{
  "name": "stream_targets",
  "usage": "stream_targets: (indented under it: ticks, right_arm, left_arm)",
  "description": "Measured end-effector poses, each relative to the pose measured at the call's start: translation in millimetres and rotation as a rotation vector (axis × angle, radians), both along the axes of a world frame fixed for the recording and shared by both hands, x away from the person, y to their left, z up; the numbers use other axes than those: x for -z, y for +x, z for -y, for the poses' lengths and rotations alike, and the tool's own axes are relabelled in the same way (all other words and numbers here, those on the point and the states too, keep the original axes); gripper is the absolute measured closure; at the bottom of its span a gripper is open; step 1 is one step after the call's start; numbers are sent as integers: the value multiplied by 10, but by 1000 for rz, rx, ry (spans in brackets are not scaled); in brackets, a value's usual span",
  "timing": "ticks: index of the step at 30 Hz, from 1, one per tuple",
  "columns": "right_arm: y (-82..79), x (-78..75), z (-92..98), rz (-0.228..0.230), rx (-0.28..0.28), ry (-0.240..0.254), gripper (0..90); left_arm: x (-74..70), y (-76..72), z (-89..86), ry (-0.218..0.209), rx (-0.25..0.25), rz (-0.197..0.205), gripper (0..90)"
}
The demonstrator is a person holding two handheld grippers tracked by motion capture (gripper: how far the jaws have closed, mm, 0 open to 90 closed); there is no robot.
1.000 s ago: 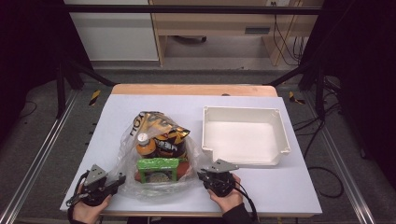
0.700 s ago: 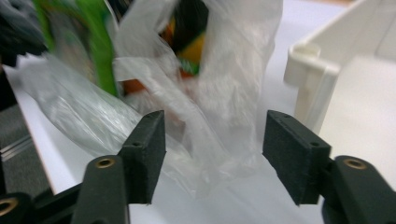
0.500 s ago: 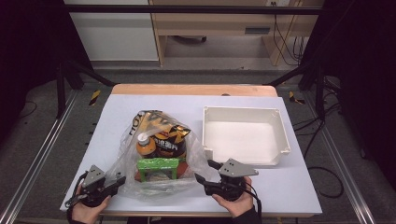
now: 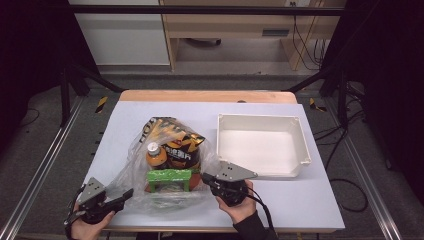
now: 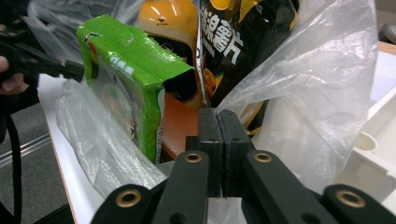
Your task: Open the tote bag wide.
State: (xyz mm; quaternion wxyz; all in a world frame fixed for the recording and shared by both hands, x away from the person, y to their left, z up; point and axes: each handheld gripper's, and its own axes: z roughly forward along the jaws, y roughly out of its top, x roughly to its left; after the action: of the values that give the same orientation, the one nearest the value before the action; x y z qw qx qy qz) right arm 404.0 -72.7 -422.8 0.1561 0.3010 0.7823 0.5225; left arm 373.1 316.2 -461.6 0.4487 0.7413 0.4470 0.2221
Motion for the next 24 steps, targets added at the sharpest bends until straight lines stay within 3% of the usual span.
stream_targets:
  ticks: [4, 8, 18, 24]
  right_arm:
    - [0, -14, 18, -7, 3, 11, 900]
    - [-1, -15, 6, -7, 2, 9, 900]
    - [9, -31, 12, -9, 9, 3, 900]
    - [4, -35, 29, -11, 9, 2, 900]
  left_arm:
    - [-122, -62, -7, -66, 28, 53, 311]
    - [-264, -113, 20, -82, 53, 95, 251]
    - [-739, -119, 102, -90, 69, 182, 204]
    - [-1057, -16, 170, -61, 67, 226, 205]
